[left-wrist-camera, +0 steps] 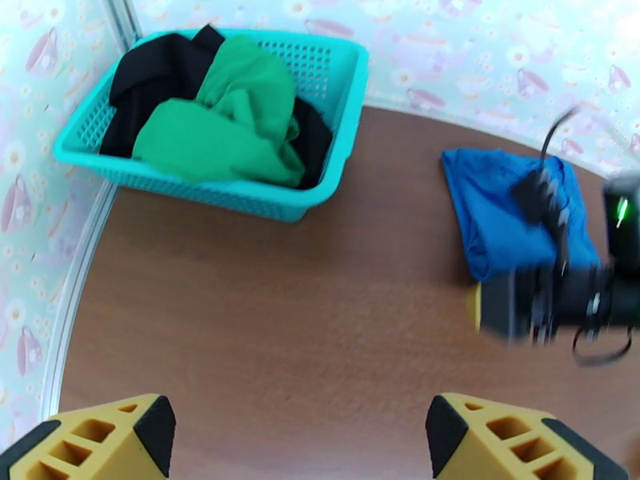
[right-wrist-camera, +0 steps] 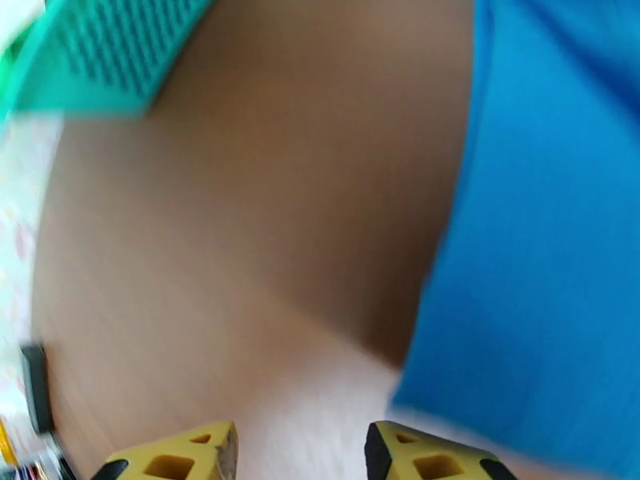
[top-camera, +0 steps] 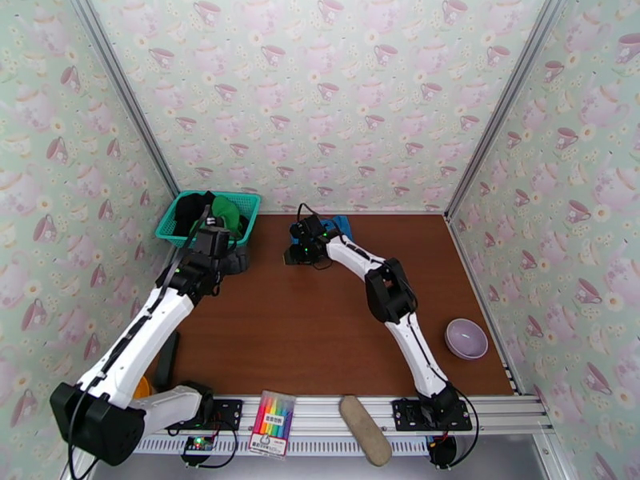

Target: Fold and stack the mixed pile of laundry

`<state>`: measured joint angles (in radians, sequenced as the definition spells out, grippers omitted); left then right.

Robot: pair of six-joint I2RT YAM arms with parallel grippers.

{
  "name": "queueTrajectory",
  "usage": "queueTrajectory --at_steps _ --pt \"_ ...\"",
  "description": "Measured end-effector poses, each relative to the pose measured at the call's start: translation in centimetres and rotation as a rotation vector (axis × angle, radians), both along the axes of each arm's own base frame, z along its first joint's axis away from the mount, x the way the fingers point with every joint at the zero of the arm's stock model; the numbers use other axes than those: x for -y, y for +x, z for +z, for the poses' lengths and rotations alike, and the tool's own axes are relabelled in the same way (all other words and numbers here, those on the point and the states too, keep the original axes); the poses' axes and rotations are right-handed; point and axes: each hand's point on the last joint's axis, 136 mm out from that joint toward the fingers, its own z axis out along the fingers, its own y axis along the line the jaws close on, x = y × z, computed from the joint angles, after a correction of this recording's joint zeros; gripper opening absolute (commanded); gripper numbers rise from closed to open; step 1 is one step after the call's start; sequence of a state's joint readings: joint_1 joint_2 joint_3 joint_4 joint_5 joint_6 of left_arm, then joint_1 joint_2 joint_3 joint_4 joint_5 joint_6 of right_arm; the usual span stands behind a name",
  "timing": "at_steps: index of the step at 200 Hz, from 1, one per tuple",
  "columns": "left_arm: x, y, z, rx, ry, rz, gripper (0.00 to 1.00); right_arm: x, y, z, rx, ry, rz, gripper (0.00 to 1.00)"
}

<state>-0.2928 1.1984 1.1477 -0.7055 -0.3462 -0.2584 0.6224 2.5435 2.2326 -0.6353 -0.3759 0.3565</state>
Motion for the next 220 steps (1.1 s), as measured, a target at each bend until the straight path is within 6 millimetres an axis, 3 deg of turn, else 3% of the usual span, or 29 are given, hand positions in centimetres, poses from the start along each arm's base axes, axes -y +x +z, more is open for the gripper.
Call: queueTrajectory --at_steps 20,64,118,143,185,205,220 --pt "-0.3 -0.2 -0.9 -0.023 0.005 0.002 0.88 -0.2 1.0 -2.0 -0.01 -0.025 -0.028 0.5" --pt "-0.4 -0.5 -1.9 -0.051 0.011 -0.014 0.88 0.4 3.6 -1.6 0.005 0.004 -0.105 0.51" --pt "-0.1 -0.4 -2.2 -0.06 0.003 -0.028 0.88 4.2 8.8 -1.1 0.022 0.088 -0.201 0.55" --pt "-0.1 -0.4 -2.2 -0.061 0.004 -0.027 0.88 5.3 9.7 -1.0 0.02 0.109 -0.205 0.55" --pt "-0.7 -0.3 -2.4 -0.07 0.011 0.002 0.86 5.2 8.9 -1.0 0.05 0.104 -0.121 0.58" --pt "-1.5 0.7 -2.4 -0.099 0.02 0.038 0.86 5.4 6.6 -0.8 0.053 0.063 -0.058 0.6" --pt "-2.5 2.5 -1.7 -0.106 0.022 0.079 0.84 5.6 4.1 0.5 0.065 0.037 -0.004 0.61"
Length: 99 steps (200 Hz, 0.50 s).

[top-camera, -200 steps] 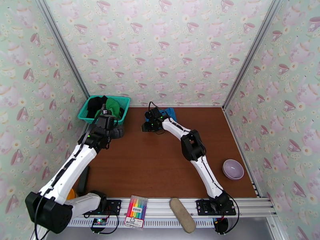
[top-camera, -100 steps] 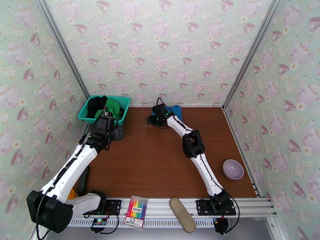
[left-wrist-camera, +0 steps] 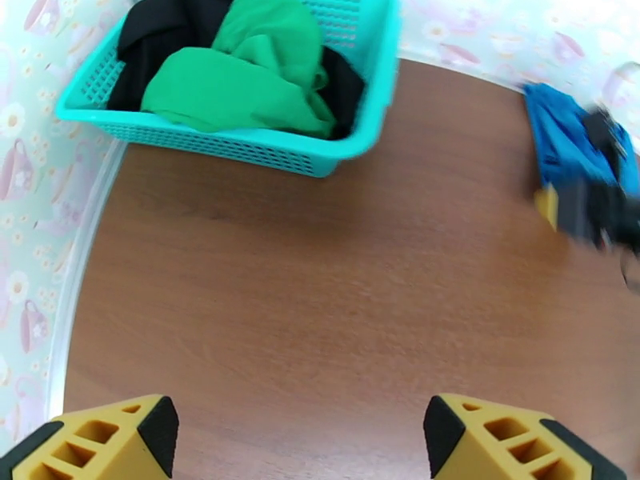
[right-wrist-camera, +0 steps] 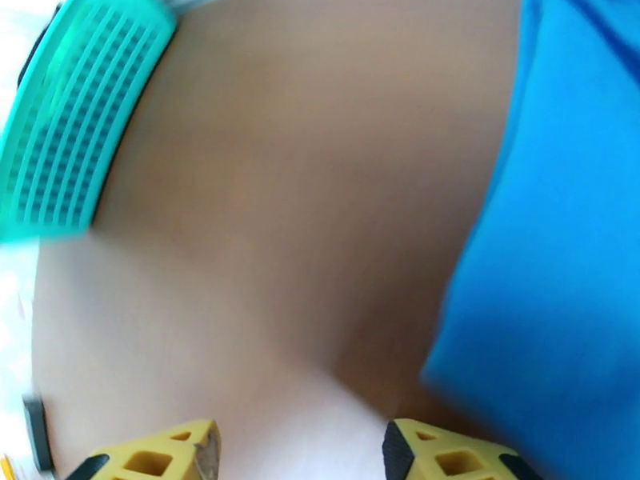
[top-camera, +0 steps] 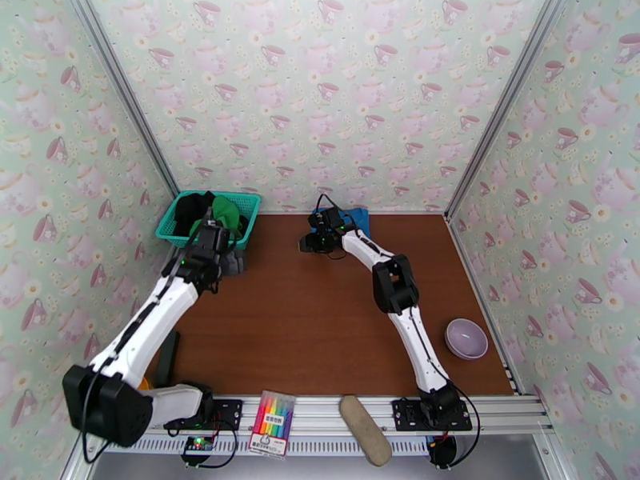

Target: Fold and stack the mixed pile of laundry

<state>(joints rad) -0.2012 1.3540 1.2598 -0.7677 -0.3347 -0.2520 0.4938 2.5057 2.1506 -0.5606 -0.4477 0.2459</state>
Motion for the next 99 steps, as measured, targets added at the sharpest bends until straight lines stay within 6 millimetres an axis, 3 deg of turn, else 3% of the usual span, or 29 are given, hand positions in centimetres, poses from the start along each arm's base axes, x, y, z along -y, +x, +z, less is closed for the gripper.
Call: queueTrajectory --at_steps 12,33,50,64,81,99 --pt "-1.3 2.3 0.8 0.004 -0.002 0.042 0.82 0.2 -2.3 2.1 0.031 -0.015 0.036 0.61" --pt "-4.1 6.9 1.5 0.014 -0.023 0.115 0.8 0.9 -6.0 8.1 0.142 -0.023 0.075 0.62" --pt "-6.3 10.3 0.7 -0.006 -0.037 0.156 0.79 1.8 -9.0 13.3 0.245 -0.015 0.074 0.6" --pt "-7.8 13.2 -0.7 -0.037 -0.045 0.174 0.77 2.7 -11.0 16.2 0.305 0.002 0.07 0.6" --pt "-9.3 16.5 -3.1 -0.082 -0.062 0.183 0.77 4.1 -12.6 16.4 0.317 -0.006 0.053 0.6" --pt "-10.3 18.9 -6.3 -0.129 -0.086 0.179 0.78 5.3 -13.9 13.1 0.266 -0.054 0.043 0.6"
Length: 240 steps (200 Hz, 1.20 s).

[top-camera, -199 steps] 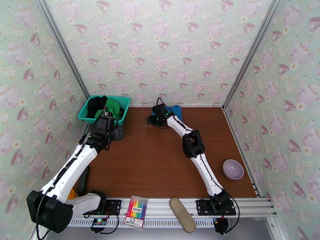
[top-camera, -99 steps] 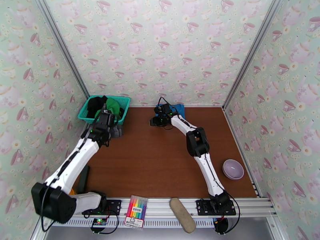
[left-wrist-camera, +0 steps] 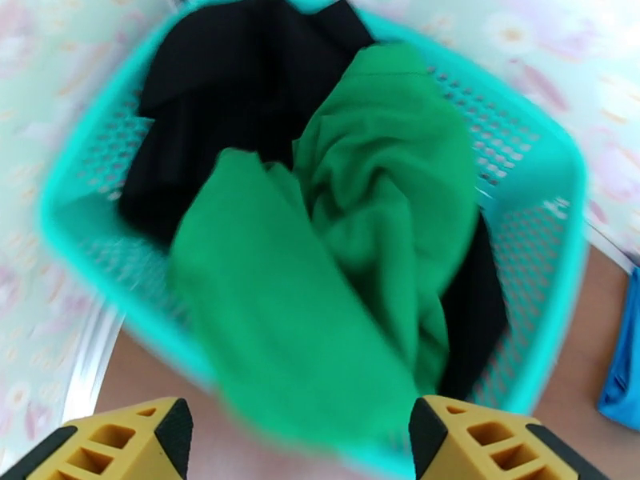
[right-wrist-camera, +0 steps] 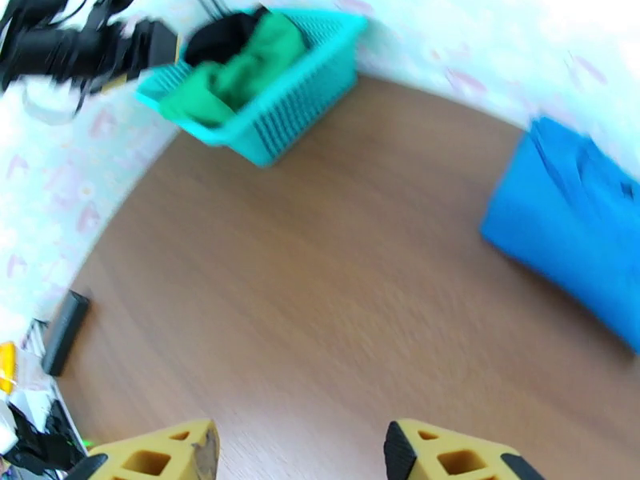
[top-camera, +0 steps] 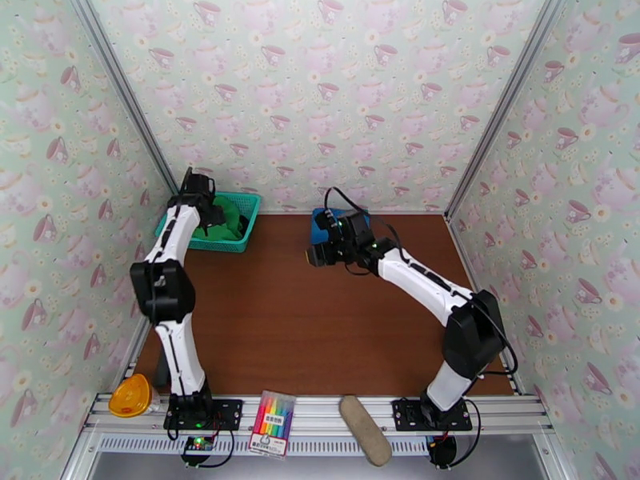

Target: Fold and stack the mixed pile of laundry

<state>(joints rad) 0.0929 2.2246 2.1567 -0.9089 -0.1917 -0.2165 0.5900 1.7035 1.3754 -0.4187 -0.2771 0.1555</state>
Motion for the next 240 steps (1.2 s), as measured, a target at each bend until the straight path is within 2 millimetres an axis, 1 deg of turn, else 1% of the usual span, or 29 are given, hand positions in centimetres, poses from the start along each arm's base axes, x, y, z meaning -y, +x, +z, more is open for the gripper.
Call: queueTrajectory --at_steps 14,29,37,47,59,67,71,75,80,84,92,93,117,131,162,175,182,197,202,206,208,214,216,219,221,224,231,235,240 --pt "-0.4 0.8 -2.5 -0.039 -0.024 -0.007 0.81 1.1 -1.2 -3.8 -0.073 -0.054 -0.014 0.6" --pt "-0.5 1.2 -4.2 -0.067 -0.047 -0.015 0.83 1.7 -2.7 -6.7 -0.135 -0.093 -0.016 0.6" --pt "-0.6 1.6 -4.6 -0.066 -0.058 -0.018 0.83 1.8 -3.3 -7.7 -0.155 -0.107 -0.015 0.6" --pt "-0.5 2.1 -4.8 -0.06 -0.07 -0.024 0.81 1.6 -3.8 -8.4 -0.167 -0.111 -0.01 0.59" --pt "-0.4 2.8 -4.6 -0.042 -0.083 -0.033 0.76 1.3 -4.2 -8.9 -0.174 -0.111 -0.004 0.58" --pt "-0.3 3.3 -4.5 -0.03 -0.089 -0.042 0.67 0.9 -4.5 -9.1 -0.176 -0.106 -0.001 0.57" --pt "-0.2 3.5 -4.5 -0.024 -0.097 -0.039 0.59 0.8 -4.5 -9.2 -0.174 -0.106 0.001 0.56" --pt "-0.1 3.6 -4.5 -0.021 -0.098 -0.048 0.48 0.6 -4.5 -9.2 -0.173 -0.103 0.002 0.55" --pt "-0.1 3.8 -4.5 -0.017 -0.103 -0.053 0.3 0.4 -4.6 -9.4 -0.173 -0.101 0.005 0.54" --pt "0.0 4.0 -4.5 -0.013 -0.109 -0.055 0.19 0.3 -4.6 -9.5 -0.172 -0.102 0.007 0.54" --pt "0.2 4.2 -4.7 -0.009 -0.118 -0.062 0.01 0.1 -4.7 -9.6 -0.174 -0.101 0.007 0.52" --pt "0.2 4.2 -4.7 -0.009 -0.12 -0.063 0.0 0.1 -4.7 -9.6 -0.175 -0.1 0.006 0.52" --pt "0.7 4.4 -5.4 -0.012 -0.145 -0.082 0.0 -0.1 -4.9 -9.9 -0.177 -0.102 0.007 0.51" --pt "0.9 4.5 -5.4 -0.01 -0.157 -0.09 0.0 0.0 -4.8 -9.8 -0.176 -0.102 0.003 0.5" --pt "1.4 4.7 -4.4 0.023 -0.175 -0.104 0.0 0.2 -4.7 -9.6 -0.165 -0.104 -0.007 0.46" --pt "1.6 4.6 -2.9 0.047 -0.182 -0.113 0.0 0.3 -4.7 -8.9 -0.15 -0.1 -0.013 0.44" --pt "1.8 4.4 -1.6 0.07 -0.184 -0.12 0.0 0.4 -4.6 -8.5 -0.139 -0.096 -0.016 0.44" --pt "2.1 4.0 2.6 0.142 -0.184 -0.134 0.0 0.6 -4.7 -7.3 -0.114 -0.084 -0.022 0.44" --pt "2.3 3.7 4.4 0.171 -0.18 -0.14 0.0 0.8 -4.7 -6.9 -0.102 -0.082 -0.028 0.44" --pt "2.5 3.4 6.2 0.203 -0.177 -0.146 0.0 0.9 -4.7 -6.5 -0.091 -0.08 -0.032 0.44" --pt "2.5 3.3 6.8 0.212 -0.176 -0.149 0.0 1.0 -4.7 -6.3 -0.088 -0.08 -0.035 0.44" --pt "2.9 2.8 9.6 0.264 -0.169 -0.16 0.0 1.2 -4.7 -5.7 -0.072 -0.077 -0.042 0.44" --pt "2.9 2.6 10.2 0.275 -0.167 -0.162 0.0 1.3 -4.7 -5.4 -0.066 -0.076 -0.045 0.44" --pt "3.2 2.3 11.8 0.305 -0.163 -0.169 0.0 1.5 -4.7 -5.0 -0.056 -0.075 -0.05 0.44" --pt "3.2 2.1 12.4 0.316 -0.162 -0.171 0.0 1.6 -4.6 -4.8 -0.051 -0.076 -0.055 0.44" --pt "3.5 1.6 14.0 0.345 -0.158 -0.178 0.0 1.8 -4.7 -4.4 -0.041 -0.074 -0.059 0.44" --pt "4.0 0.7 16.8 0.396 -0.15 -0.192 0.0 2.2 -4.7 -3.4 -0.018 -0.072 -0.072 0.44" --pt "4.4 0.0 18.7 0.431 -0.146 -0.203 0.0 2.5 -4.7 -2.9 -0.004 -0.071 -0.081 0.44" --pt "4.9 -0.9 20.8 0.47 -0.142 -0.215 0.0 2.8 -4.9 -2.0 0.015 -0.066 -0.088 0.42"
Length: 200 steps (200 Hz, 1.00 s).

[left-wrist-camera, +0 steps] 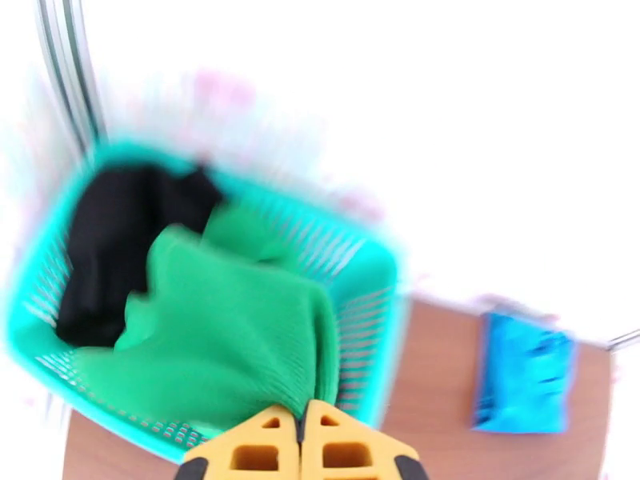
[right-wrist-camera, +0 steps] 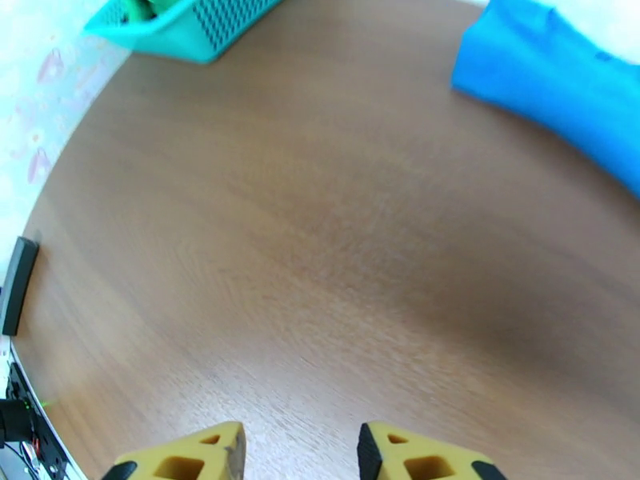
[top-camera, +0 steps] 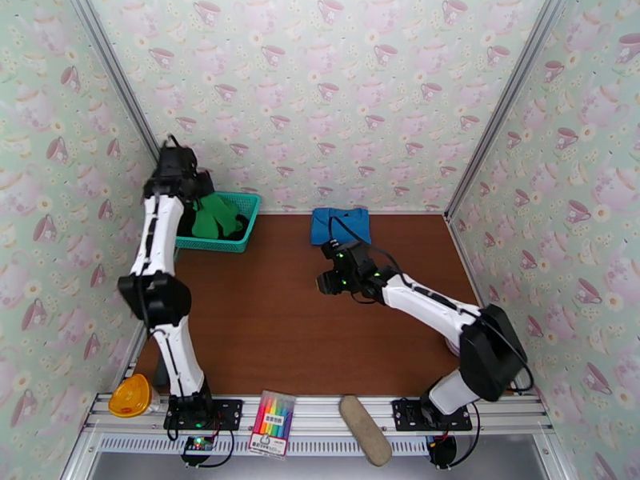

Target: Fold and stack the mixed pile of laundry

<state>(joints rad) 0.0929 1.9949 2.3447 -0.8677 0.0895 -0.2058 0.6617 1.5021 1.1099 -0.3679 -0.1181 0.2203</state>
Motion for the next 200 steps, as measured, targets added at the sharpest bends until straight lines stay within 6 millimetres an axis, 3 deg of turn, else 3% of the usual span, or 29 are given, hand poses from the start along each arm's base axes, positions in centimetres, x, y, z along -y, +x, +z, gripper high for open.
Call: queueTrajectory --at_steps 24,41,49,54,75,93,124,144,165,190,200 --pt "2.9 -4.5 7.8 0.152 0.009 -0.053 0.0 2.3 -0.8 4.5 0.12 0.041 -0.054 0.43" --pt "5.2 -7.4 11.1 0.217 0.011 -0.099 0.0 4.4 -1.9 7.8 0.218 0.087 -0.097 0.18" --pt "6.3 -8.6 12.1 0.231 0.01 -0.121 0.0 5.4 -2.4 9.0 0.254 0.106 -0.118 0.01" --pt "6.9 -9.3 12.5 0.236 0.009 -0.134 0.0 6.0 -2.7 9.6 0.277 0.113 -0.13 0.0" --pt "9.3 -11.7 13.2 0.228 0.009 -0.181 0.0 7.9 -3.6 10.8 0.327 0.126 -0.174 0.0" --pt "11.2 -13.5 12.8 0.2 0.016 -0.213 0.0 8.4 -3.9 10.6 0.322 0.117 -0.181 0.0" --pt "14.0 -16.1 11.6 0.148 0.035 -0.251 0.0 7.0 -5.0 8.3 0.263 0.104 -0.076 0.0" --pt "15.2 -17.3 11.6 0.138 0.04 -0.257 0.0 5.0 -6.3 6.6 0.23 0.091 0.036 0.0" --pt "16.3 -18.3 11.5 0.133 0.041 -0.258 0.0 2.3 -8.2 5.5 0.241 0.075 0.175 0.3" --pt "17.8 -19.5 10.7 0.109 0.048 -0.266 0.0 -0.5 -9.8 4.5 0.279 0.054 0.307 0.79" --pt "18.3 -19.8 10.4 0.1 0.054 -0.267 0.0 -1.5 -10.0 4.3 0.299 0.05 0.34 0.91"
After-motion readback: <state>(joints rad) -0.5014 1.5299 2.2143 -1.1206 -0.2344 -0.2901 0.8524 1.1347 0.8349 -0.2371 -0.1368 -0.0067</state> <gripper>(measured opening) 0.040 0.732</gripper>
